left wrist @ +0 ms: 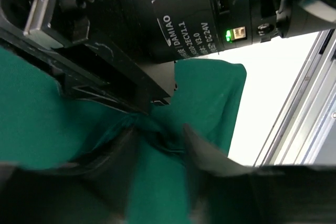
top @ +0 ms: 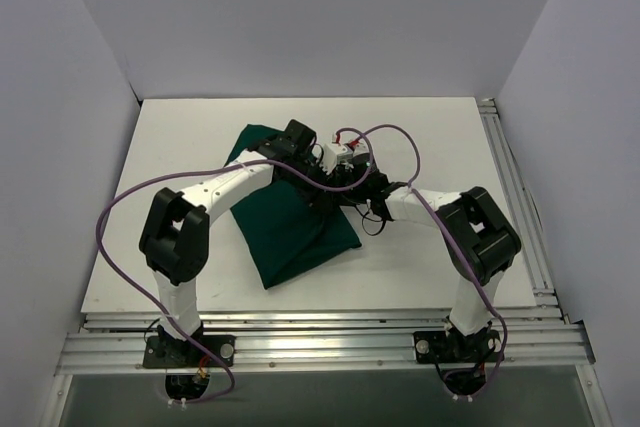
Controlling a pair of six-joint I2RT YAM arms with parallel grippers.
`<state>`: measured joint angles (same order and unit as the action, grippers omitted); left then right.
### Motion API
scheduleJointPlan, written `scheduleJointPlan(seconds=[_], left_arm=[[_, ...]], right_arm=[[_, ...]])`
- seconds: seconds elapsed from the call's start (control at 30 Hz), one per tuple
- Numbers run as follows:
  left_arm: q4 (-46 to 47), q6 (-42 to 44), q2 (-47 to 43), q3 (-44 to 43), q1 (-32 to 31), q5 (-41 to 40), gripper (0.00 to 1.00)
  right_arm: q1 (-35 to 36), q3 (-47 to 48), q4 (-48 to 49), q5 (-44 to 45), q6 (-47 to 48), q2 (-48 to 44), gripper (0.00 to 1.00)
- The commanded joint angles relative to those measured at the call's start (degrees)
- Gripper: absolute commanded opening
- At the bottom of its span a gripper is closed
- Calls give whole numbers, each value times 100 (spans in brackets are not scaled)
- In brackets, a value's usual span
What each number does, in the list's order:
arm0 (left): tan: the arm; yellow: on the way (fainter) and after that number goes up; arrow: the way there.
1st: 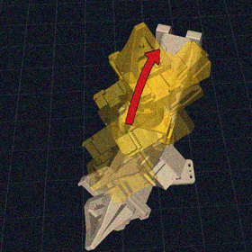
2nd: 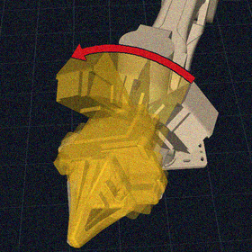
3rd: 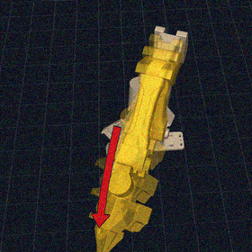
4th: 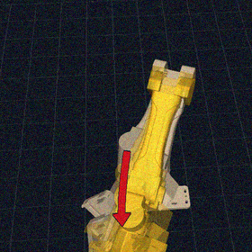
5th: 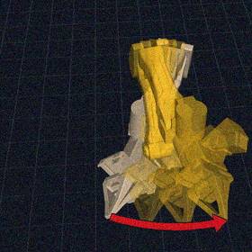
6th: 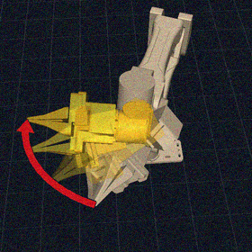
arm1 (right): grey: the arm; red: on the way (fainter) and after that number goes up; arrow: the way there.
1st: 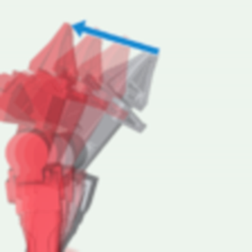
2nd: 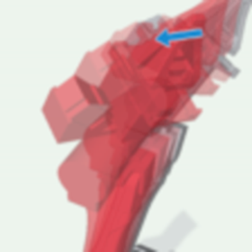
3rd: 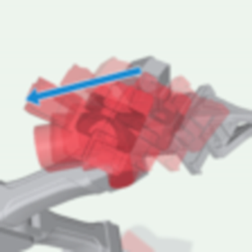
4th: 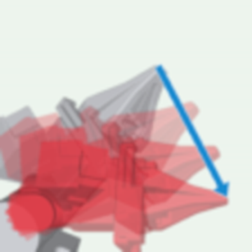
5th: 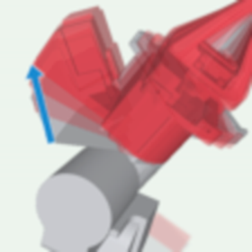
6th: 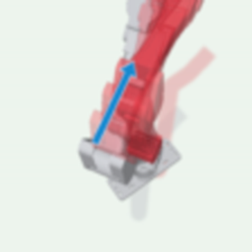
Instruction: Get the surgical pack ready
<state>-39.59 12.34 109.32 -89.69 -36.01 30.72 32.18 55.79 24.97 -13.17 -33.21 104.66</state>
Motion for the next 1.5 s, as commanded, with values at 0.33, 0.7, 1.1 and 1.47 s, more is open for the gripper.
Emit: scheduleJointPlan(seconds=[0.33,0.7,1.1,1.47], left_arm=[[-725,770,-420,-839,-143,531,77],[-1112,454,-1253,-990,251,244,77],[-1429,489,-1984,618,2018,-1129,71],[-1077,594,-1668,1419,2212,-1182,71]], right_arm=[[-274,309,-818,403,341,-745,44],[-433,415,-1302,176,868,-1308,49],[218,362,-1680,-160,939,-948,63],[543,301,-1697,-265,816,-631,61]])
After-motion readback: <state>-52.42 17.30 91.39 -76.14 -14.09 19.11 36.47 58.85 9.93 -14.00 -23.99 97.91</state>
